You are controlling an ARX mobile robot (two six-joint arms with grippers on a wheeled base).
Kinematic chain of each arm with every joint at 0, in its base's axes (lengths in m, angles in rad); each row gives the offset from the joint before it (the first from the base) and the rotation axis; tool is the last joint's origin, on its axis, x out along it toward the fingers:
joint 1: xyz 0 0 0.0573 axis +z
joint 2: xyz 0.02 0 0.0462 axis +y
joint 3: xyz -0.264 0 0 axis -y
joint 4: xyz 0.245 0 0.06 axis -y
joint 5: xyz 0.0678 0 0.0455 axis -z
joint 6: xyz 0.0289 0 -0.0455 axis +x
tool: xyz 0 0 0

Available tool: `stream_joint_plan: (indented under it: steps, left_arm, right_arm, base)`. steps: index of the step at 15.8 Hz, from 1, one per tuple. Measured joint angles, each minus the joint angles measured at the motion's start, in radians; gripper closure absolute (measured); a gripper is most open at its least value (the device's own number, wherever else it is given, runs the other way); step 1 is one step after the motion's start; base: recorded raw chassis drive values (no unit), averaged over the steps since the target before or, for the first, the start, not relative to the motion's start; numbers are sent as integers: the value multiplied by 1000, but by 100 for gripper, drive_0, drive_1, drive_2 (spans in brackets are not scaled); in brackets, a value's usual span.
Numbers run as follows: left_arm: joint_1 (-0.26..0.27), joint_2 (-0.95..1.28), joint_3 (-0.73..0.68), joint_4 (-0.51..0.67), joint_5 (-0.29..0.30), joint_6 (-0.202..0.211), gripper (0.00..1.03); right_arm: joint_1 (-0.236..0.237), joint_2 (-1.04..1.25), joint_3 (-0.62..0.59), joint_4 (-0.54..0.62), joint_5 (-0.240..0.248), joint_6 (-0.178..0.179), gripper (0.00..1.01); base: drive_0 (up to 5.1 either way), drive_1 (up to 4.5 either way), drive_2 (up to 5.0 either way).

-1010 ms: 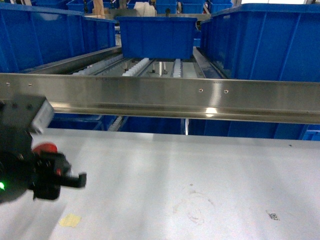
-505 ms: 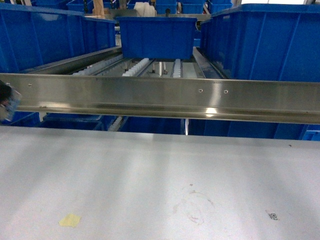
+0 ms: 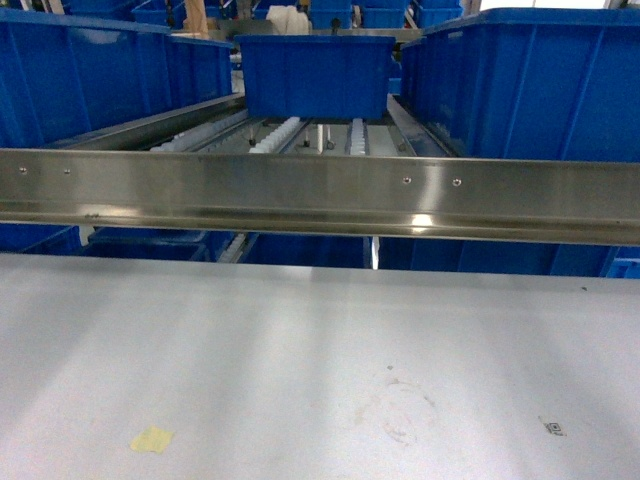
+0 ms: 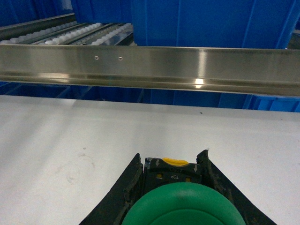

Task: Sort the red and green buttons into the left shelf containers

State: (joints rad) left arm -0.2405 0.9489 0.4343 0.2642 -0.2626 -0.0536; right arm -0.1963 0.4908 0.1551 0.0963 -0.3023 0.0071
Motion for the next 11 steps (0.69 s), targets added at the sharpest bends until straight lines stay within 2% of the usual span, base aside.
stream_joint_plan:
  steps: [11]
  left_arm:
    - [2, 0, 0, 0, -3, 0, 79]
  right_arm:
    - [0, -2, 0, 0, 0, 0, 71]
  base:
    - [-458, 84, 393]
